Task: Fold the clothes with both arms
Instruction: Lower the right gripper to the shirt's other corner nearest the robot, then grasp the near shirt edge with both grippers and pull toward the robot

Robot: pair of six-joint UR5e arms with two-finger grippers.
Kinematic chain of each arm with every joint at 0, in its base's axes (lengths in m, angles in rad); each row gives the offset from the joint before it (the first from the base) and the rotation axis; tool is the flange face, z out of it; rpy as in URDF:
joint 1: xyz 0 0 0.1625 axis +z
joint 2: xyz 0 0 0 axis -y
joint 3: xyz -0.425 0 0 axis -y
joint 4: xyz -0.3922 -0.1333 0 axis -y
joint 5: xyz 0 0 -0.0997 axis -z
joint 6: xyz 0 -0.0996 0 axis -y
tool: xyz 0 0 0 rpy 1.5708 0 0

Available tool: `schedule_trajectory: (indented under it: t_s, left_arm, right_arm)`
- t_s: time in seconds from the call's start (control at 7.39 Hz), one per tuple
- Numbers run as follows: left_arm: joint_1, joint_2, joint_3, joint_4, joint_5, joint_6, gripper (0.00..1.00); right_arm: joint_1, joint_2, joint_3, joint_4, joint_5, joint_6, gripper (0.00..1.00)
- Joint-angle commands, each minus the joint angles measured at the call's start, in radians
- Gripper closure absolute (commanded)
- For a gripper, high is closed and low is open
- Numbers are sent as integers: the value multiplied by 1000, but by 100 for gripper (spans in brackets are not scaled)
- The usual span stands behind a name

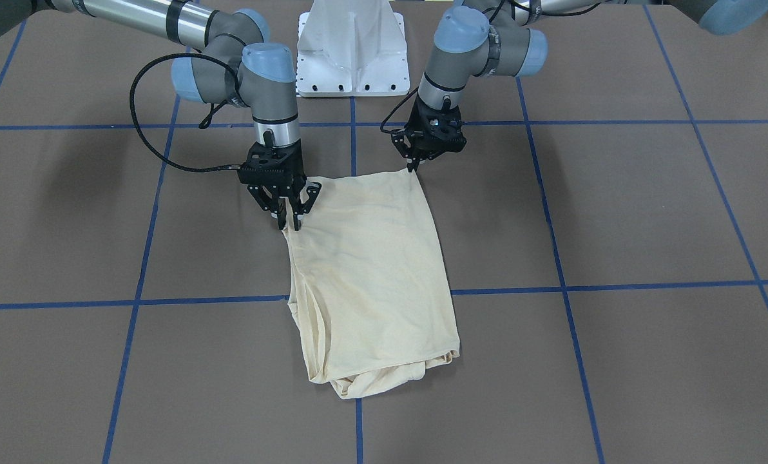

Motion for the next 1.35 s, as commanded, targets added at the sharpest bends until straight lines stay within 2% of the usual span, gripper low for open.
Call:
schedule_trajectory:
  t_s: [0.0,0.14,0.27,0.54,0.68,0.81,0.95,1.08,1.22]
  left_arm:
    - [-1,-2,-3,2,-3,2,100]
    - [-1,1,-37,5,-7,3,100]
    - [-1,16,-102,11,-9,3,100]
    - [9,76,-277,32,-45,-5,100]
    - [41,107,-398,117,-47,-6,100]
    - [46,102,-514,256,-67,-11,100]
    - [46,84,-576,361,-97,-9,100]
    - [42,16,-547,435,-116,0,100]
    - [26,-38,-483,449,-113,32,100]
  right_arm:
    - [-2,-3,15,0,3,-8,100]
    - [3,-20,71,-1,10,-11,100]
    - [-23,-53,191,-49,12,-11,100]
    - [-138,-159,498,-231,10,1,100]
    - [-181,-204,610,-288,10,4,100]
    - [-192,-222,660,-304,10,4,100]
    - [-192,-219,662,-304,10,2,100]
    - [-193,-215,644,-304,10,1,100]
    - [-155,-207,603,-302,10,-10,100]
